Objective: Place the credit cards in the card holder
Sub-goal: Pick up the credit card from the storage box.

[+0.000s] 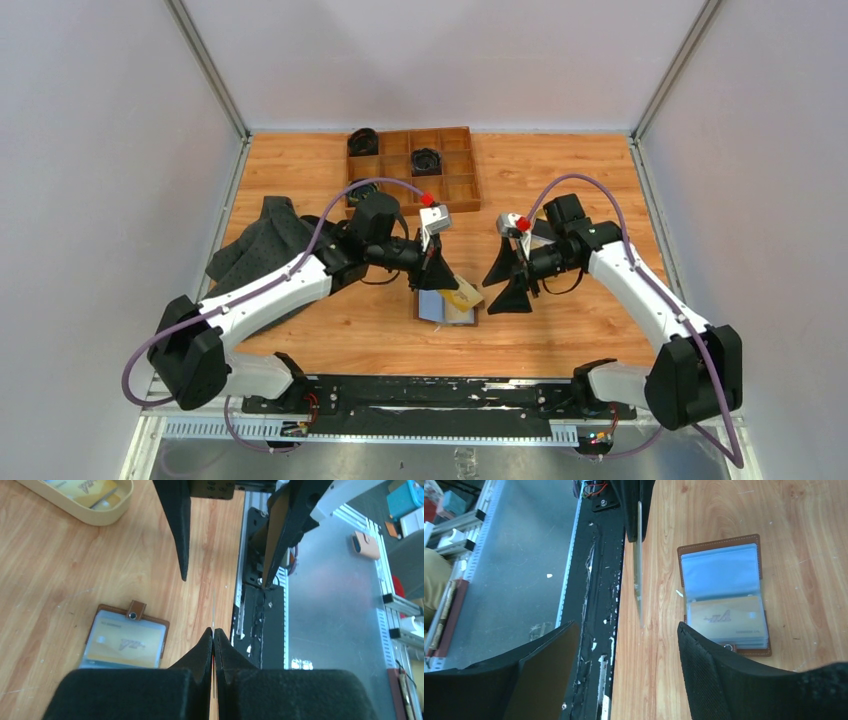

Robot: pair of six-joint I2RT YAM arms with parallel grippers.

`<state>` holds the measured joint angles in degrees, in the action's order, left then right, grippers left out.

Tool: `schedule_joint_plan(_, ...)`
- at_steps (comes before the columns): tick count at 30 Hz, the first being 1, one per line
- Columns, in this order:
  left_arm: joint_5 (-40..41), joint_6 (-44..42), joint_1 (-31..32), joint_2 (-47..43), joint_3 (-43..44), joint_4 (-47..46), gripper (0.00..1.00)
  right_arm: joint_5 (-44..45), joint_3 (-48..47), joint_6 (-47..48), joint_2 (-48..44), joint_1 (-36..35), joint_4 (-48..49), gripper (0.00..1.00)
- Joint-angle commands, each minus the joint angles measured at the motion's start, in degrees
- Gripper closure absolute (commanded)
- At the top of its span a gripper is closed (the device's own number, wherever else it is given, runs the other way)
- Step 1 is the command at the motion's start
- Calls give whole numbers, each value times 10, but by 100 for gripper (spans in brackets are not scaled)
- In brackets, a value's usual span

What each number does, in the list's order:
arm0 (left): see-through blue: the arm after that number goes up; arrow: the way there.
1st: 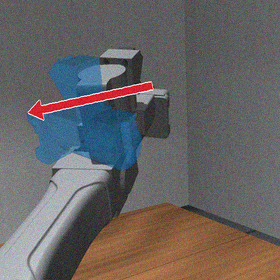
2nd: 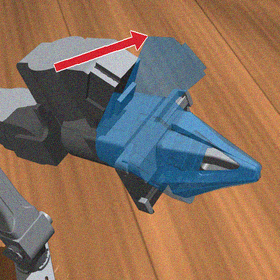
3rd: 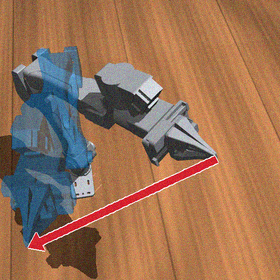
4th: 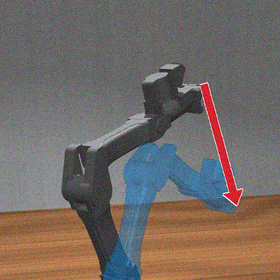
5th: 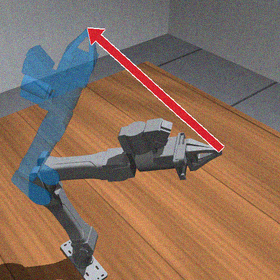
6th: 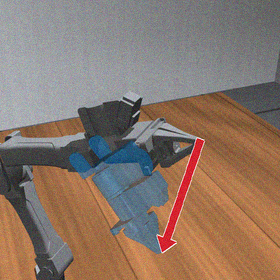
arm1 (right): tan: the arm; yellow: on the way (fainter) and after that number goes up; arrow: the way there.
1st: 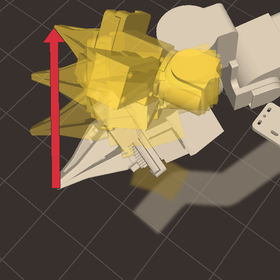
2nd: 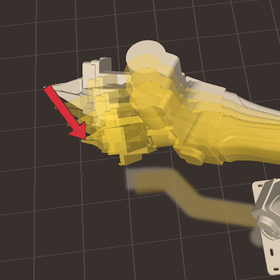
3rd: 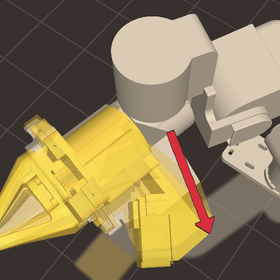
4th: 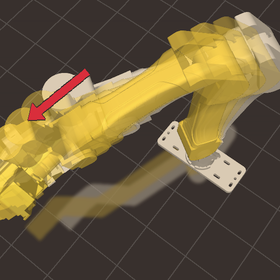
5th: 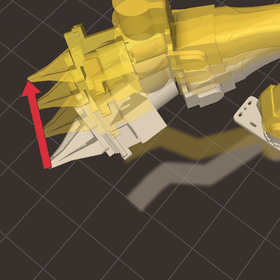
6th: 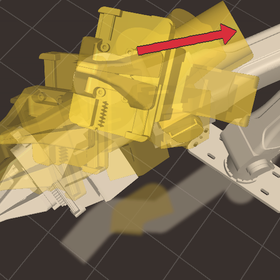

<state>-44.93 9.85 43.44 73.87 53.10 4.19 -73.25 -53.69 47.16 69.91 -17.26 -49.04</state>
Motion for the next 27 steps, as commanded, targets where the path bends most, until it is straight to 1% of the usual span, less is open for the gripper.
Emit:
schedule_joint_plan(1, -43, -39, -2, 20, 17, 47, 100, -42, 5, -44, 16, -12, 18, 27)
schedule_joint_plan(4, -44, -36, -2, 25, 15, 38, 100, -46, 13, -80, 20, -22, 48, 35)
schedule_joint_plan(6, -43, -31, -2, 27, 14, 27, 100, -30, 19, -104, 22, -33, 73, 41)
schedule_joint_plan(8, -43, -24, -2, 25, 13, 15, 100, -15, 24, -122, 27, -43, 90, 45)
schedule_joint_plan(13, -41, -11, -3, 27, 7, -6, 100, -8, 27, -134, 38, -57, 101, 55)
schedule_joint_plan(16, -41, -4, -6, 31, 4, -17, 100, -5, 29, -135, 36, -61, 103, 62)
schedule_joint_plan(22, -40, 12, -11, 33, -1, -38, 100, -1, 30, -133, 35, -63, 104, 86)
schedule_joint_plan(24, -38, 16, -11, 33, -2, -39, 100, 1, 28, -133, 33, -65, 104, 99)
schedule_joint_plan(26, -29, 20, -12, 33, -3, -40, 99, 6, 28, -137, 30, -65, 103, 100)
schedule_joint_plan(27, -21, 23, -12, 30, -6, -39, 94, 5, 30, -139, 29, -65, 104, 100)
